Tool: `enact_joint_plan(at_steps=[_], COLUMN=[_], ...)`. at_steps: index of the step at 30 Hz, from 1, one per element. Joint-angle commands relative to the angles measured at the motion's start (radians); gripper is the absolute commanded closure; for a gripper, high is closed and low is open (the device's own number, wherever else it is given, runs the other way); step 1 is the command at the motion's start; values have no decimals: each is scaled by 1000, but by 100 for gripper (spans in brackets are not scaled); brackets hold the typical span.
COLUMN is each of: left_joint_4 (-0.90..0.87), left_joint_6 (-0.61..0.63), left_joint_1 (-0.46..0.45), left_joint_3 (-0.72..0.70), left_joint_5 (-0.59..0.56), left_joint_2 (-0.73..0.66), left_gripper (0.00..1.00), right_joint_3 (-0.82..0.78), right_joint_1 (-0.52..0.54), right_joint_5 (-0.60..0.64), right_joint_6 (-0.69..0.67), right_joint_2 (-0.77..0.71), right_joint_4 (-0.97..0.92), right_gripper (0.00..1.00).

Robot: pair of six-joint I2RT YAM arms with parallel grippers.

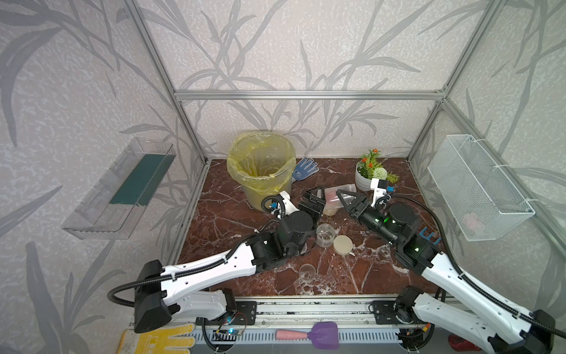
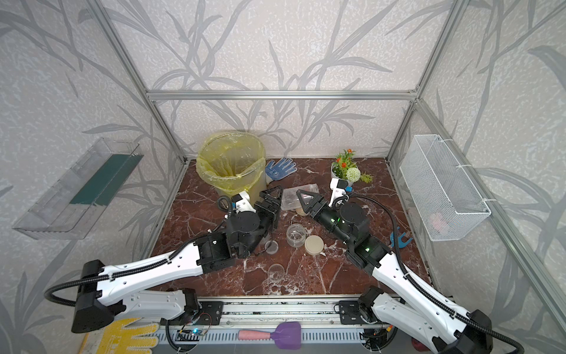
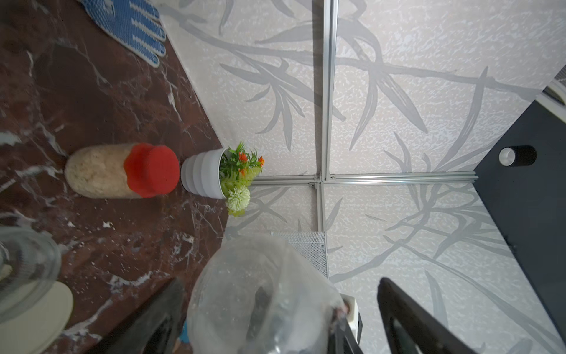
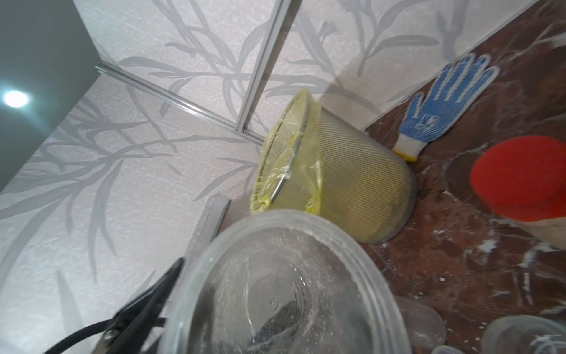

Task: Empty expired oatmeal from jars
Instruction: Place the jar at the center of the board.

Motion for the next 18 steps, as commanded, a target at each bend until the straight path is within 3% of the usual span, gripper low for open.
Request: enact_joint_plan(at_steps=[1,8,13,18], left_joint_4=[-134,-382,-742,-981], left_joint_6=[84,114,119,61], left_joint_1=[7,19,24,25], left_joint_3=[18,-20,-24,-93], left_joint_5=[-52,-132,-240,-307], left_joint_2=[-33,-181,-325,-459], left_gripper=[1,1,1,1], right_joint_3=[7,118,191,249], right_joint_1=[14,77,188,340], right_joint_5=[43,17,30,91], right_joint_6=[-85,-211,-350,-606], right_joint_2=[12,56,128,238], right_joint_4=[-32,-157,-255,-288], right_gripper=[77,77,78,80])
